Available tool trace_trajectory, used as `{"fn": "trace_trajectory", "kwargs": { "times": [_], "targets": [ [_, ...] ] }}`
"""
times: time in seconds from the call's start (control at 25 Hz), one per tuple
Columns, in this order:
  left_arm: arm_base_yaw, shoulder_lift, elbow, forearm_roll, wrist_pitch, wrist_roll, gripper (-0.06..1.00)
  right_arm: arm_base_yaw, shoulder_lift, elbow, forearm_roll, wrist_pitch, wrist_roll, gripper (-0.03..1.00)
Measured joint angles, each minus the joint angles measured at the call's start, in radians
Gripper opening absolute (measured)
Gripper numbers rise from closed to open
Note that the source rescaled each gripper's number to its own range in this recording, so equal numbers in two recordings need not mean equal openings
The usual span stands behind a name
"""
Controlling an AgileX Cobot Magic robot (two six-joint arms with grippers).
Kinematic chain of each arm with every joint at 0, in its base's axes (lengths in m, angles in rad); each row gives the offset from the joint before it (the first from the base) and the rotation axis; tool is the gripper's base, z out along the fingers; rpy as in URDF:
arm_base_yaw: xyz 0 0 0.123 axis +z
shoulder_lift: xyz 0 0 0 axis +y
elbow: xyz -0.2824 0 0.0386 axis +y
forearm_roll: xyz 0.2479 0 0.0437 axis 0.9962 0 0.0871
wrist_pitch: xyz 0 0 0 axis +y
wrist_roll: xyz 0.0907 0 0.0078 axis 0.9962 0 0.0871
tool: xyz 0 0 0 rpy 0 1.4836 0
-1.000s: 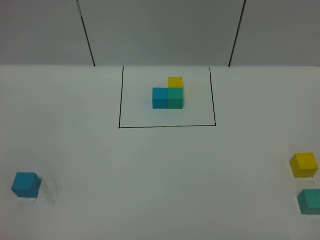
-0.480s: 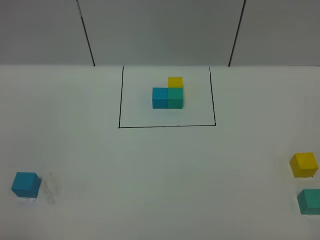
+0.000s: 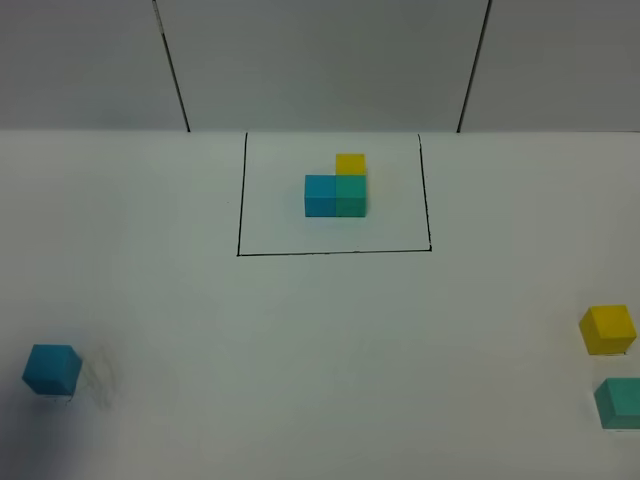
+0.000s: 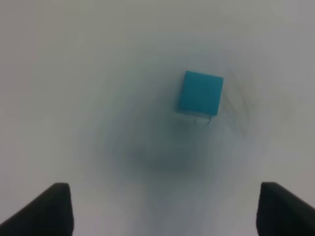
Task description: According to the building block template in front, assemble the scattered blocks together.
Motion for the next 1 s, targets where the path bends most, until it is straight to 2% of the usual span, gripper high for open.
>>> {"fn": "trace_trajectory", "kwargs": {
  "times": [0.28,0.68,1.0],
  "targets": [
    [0.000,0.228,0.000,-0.019,-0.153,0.016,0.88,0.000,0.000,0.000,0.000,0.000,0.000,0.11],
    [0.000,0.489,0.000,-0.094,-0.254,0.046,0.88,0.000,0.000,0.000,0.000,0.000,0.000,0.11],
    [0.000,0.598,0.000,-0.098,-0.320,0.056,0.88,0.000,0.000,0.000,0.000,0.000,0.000,0.11]
  ]
}}
